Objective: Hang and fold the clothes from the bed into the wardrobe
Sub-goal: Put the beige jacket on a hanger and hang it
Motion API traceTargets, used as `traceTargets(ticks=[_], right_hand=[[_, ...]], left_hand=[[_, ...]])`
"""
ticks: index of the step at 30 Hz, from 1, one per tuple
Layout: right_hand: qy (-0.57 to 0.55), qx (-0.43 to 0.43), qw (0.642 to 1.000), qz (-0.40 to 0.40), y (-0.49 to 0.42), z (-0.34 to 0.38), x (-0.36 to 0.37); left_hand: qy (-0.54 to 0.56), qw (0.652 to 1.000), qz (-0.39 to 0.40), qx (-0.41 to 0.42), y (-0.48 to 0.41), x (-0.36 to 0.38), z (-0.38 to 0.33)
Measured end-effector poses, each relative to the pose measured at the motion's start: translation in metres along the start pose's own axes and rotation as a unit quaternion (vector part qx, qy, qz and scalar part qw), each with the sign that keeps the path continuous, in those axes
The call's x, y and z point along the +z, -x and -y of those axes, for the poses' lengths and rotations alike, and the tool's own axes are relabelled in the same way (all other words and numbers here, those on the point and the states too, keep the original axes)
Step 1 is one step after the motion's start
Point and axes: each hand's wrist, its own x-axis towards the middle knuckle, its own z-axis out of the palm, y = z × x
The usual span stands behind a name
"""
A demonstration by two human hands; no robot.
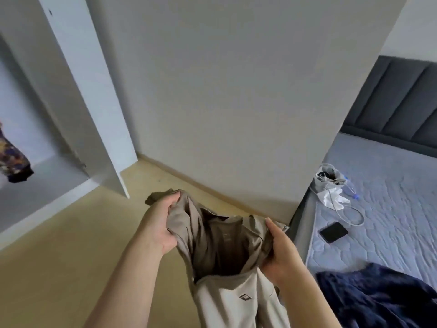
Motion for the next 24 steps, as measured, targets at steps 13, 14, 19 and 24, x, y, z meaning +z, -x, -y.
traceTargets(ticks=[13, 14, 19, 24], right_hand=[[0.176, 0.029, 0.962, 0.209, -0.082, -0.109, 0.25], [0.183, 0.035, 0.959, 0.214, -0.088, -0.123, 0.272], [0.205, 0.043, 0.946, 0.249, -0.114, -0.181, 0.365], [0.183, 0.071, 0.932, 0.305, -0.141, -0.223, 0.43]], left_hand=[[-0.062, 0.951, -0.212, 0.217, -0.039, -0.189, -0.185], [-0.093, 0.938, -0.235, 0.236, -0.041, -0.208, -0.2], [-0.318, 0.803, -0.423, 0.274, -0.057, -0.293, -0.255], [-0.428, 0.71, -0.524, 0.193, -0.066, -0.358, -0.282]])
